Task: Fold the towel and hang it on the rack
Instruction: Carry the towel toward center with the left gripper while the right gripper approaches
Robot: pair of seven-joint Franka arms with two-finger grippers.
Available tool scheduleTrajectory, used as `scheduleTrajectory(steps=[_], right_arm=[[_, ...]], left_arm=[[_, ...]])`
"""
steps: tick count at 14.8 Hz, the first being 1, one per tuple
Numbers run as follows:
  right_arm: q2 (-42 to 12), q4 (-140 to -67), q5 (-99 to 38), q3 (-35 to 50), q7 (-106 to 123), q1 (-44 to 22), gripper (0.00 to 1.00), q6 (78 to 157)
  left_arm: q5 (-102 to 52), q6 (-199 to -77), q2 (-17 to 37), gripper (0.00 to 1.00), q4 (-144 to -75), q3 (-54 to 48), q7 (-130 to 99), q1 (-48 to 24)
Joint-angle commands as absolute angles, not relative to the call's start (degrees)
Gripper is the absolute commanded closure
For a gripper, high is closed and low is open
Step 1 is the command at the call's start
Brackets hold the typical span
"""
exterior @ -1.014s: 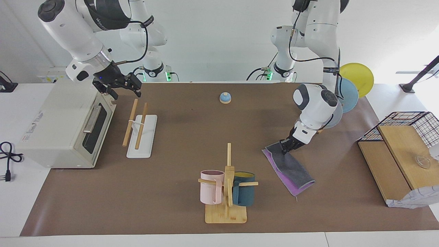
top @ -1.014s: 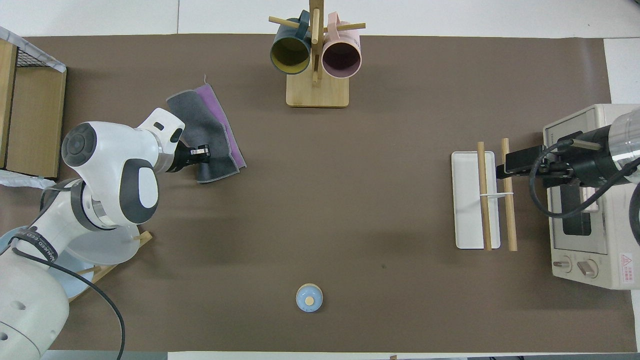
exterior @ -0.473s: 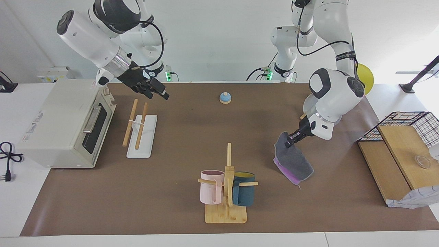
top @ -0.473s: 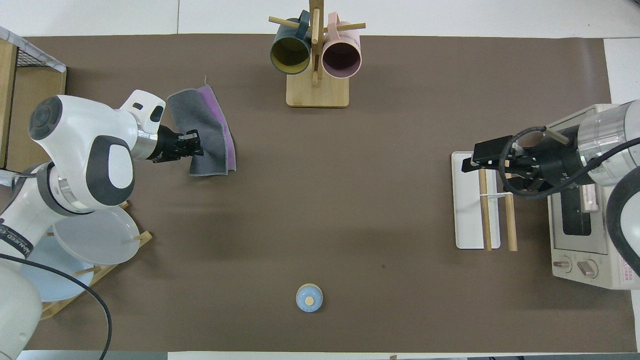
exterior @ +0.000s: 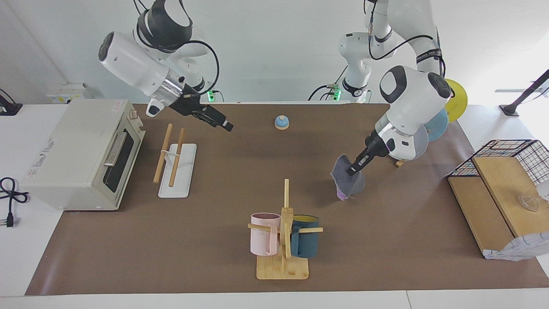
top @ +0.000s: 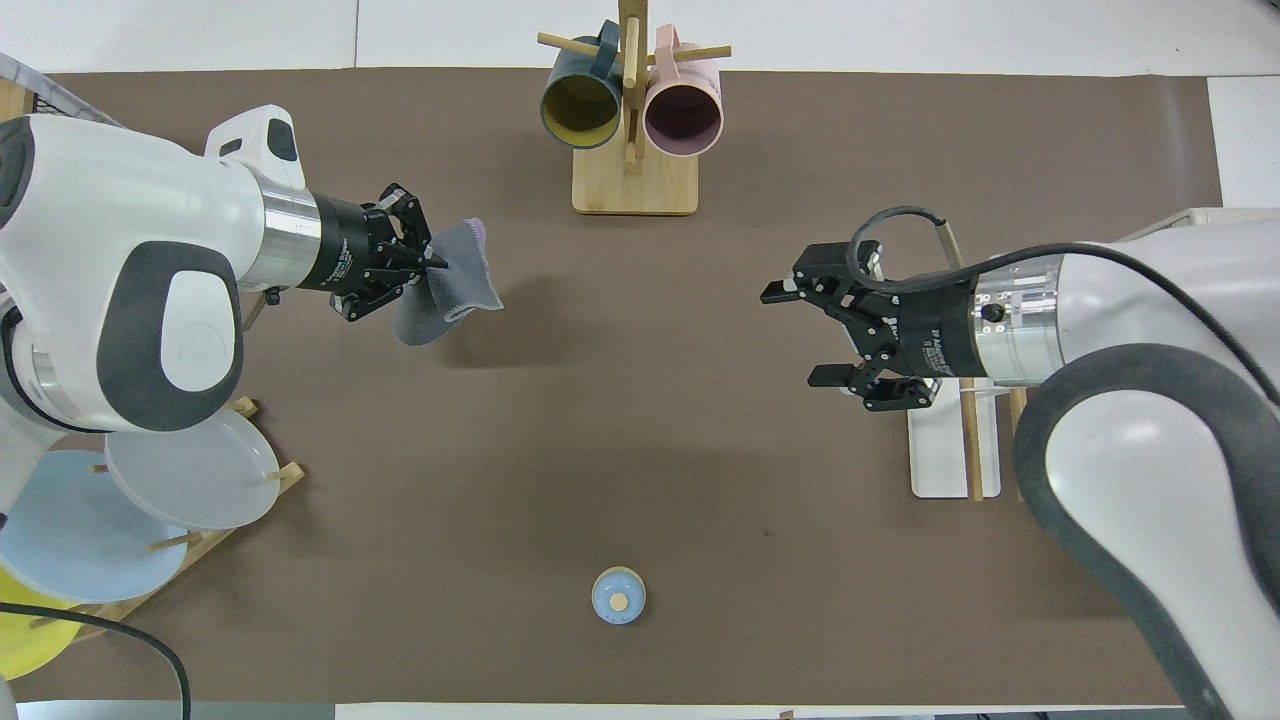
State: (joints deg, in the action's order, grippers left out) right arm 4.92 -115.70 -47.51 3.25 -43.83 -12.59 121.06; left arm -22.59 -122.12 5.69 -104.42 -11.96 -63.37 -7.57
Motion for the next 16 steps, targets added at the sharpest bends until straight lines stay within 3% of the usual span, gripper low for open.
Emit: scheduleTrajectory(steps=[1, 12, 16], right_arm=[[5.3, -117.9, -53.0, 3.2, -50.2, -15.5, 0.0, 127.8], [-3.1, -116.6, -68.7, 3.2, -56.2, -28.9, 0.0, 151.3], [-4.6, -113.1, -70.1, 3.1, -62.6, -28.9, 0.0, 151.4]], left_arm=[[-24.4, -120.9, 2.0, 1.0, -104.9, -13.4, -76.2, -7.9], [-34.5, -127.4, -2.7, 1.0, -108.7, -13.8, -99.6, -12.0], [-34.6, -134.4, -4.5, 1.0, -113.2, -13.8, -104.0, -15.4]])
